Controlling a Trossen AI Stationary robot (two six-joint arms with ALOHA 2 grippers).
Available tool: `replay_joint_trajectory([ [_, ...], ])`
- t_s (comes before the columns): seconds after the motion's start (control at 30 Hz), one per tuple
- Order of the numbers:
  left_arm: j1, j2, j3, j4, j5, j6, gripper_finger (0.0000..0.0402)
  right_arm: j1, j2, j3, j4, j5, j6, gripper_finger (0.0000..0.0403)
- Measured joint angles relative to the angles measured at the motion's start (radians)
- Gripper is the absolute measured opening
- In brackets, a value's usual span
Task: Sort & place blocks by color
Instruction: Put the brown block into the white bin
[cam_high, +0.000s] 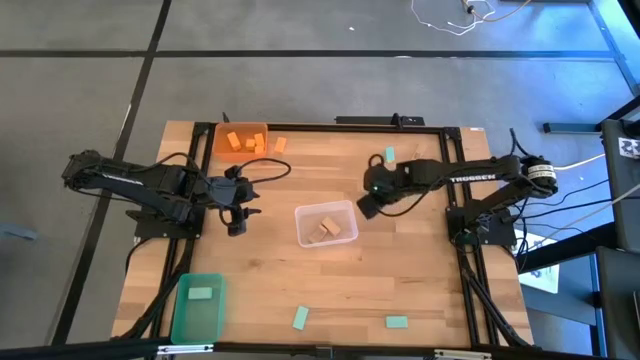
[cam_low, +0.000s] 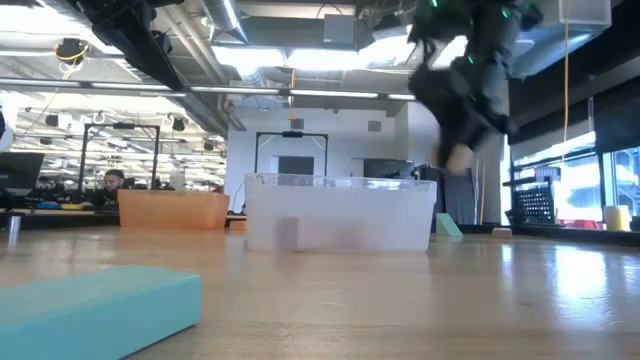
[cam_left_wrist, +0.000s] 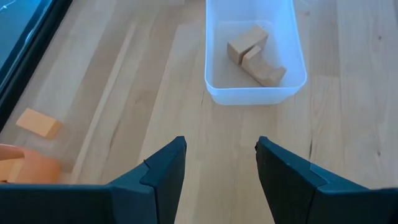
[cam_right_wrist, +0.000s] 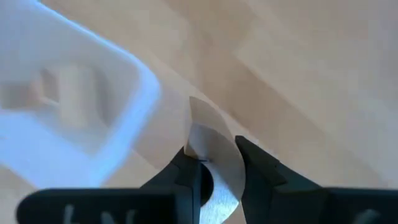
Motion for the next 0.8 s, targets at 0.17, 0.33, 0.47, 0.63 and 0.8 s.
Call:
replay_joint_trajectory([
  [0.17, 0.000, 0.000, 0.000, -0.006, 0.000, 0.000, 0.0185, 0.013, 0.031, 0.145, 0.008, 0.011, -0.095, 0.0069],
  [0.33, 0.000, 0.000, 0.000, -0.009, 0.000, 0.002, 0.0184, 0.042, 0.103, 0.249, 0.020, -0.009, -0.168, 0.0069],
  [0.47, 0.000, 0.000, 0.000, -0.009, 0.000, 0.002, 0.0185, 0.068, 0.192, 0.304, 0.032, -0.054, -0.220, 0.0069],
  [0.63, 0.000, 0.000, 0.000, -0.014, 0.000, 0.002, 0.0183, 0.100, 0.309, 0.359, 0.053, -0.090, -0.273, 0.0069],
  [0.8, 0.000, 0.000, 0.000, -0.015, 0.000, 0.001, 0.0185, 0.117, 0.386, 0.397, 0.058, -0.107, -0.295, 0.0069],
])
